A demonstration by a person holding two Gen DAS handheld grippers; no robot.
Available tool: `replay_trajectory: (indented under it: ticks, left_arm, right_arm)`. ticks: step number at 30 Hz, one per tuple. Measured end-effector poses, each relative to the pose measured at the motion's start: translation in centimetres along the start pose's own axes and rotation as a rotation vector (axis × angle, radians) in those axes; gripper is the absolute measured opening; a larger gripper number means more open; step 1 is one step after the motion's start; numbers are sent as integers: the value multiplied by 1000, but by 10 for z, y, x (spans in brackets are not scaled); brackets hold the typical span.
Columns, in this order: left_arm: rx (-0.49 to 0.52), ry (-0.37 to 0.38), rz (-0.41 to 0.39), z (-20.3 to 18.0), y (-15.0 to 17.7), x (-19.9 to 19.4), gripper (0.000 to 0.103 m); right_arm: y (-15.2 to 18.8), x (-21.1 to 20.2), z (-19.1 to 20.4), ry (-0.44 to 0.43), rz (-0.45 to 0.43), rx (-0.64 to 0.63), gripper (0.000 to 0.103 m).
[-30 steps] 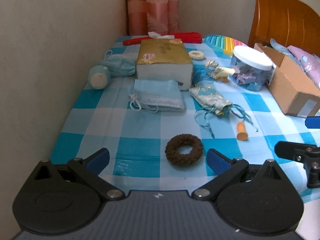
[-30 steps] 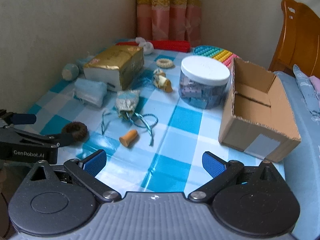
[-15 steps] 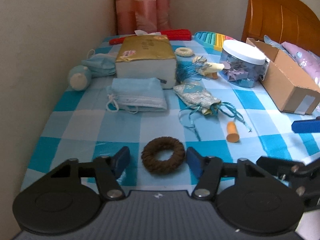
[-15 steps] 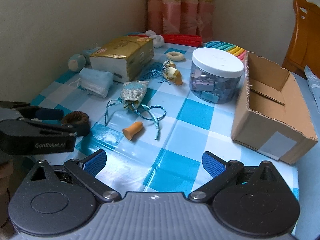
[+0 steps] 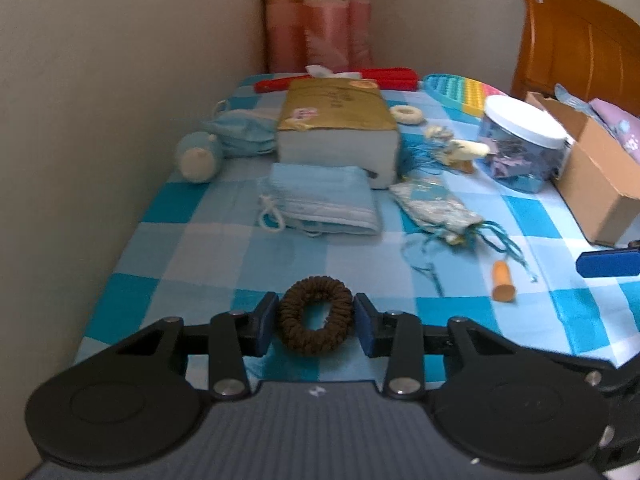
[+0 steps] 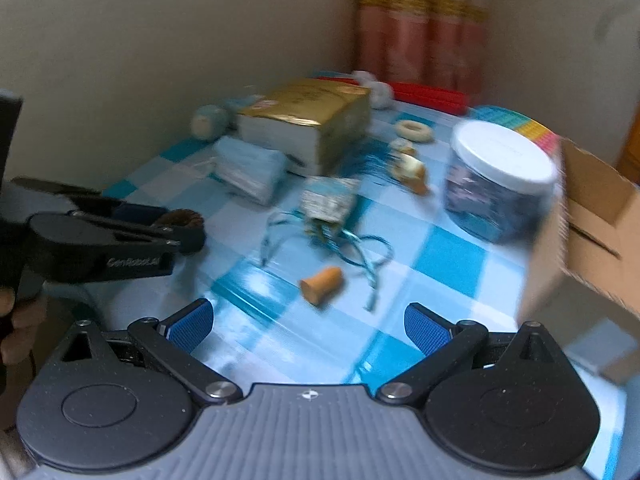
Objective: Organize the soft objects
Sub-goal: 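Grasp the brown hair tie with the left tool while the right tool grasps the orange earplug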
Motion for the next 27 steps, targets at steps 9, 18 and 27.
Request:
replay_trajectory:
  ticks: [9,18,27]
  left_arm:
    - [-36,-10,3,11,1,0,39]
    - [-53,-1,1,12,1,0,39]
    - [-57,1,0,13,0,-1,40]
  right_arm:
    - [-17,33,19,-114,24,-102,100]
    - [-19,42,25,-147,33,-180,98]
    - [-13,26,21,-138,36,-215,70]
Point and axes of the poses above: each gripper's, at about its wrist camera, not at the fingertips, and x roughly the way its jaws point, z to its left, y to its underside, the point moved 7 cm from there along x, roughly the way its jaws point, and after that the axes turned 15 degrees about y, right-handed, at the moved point
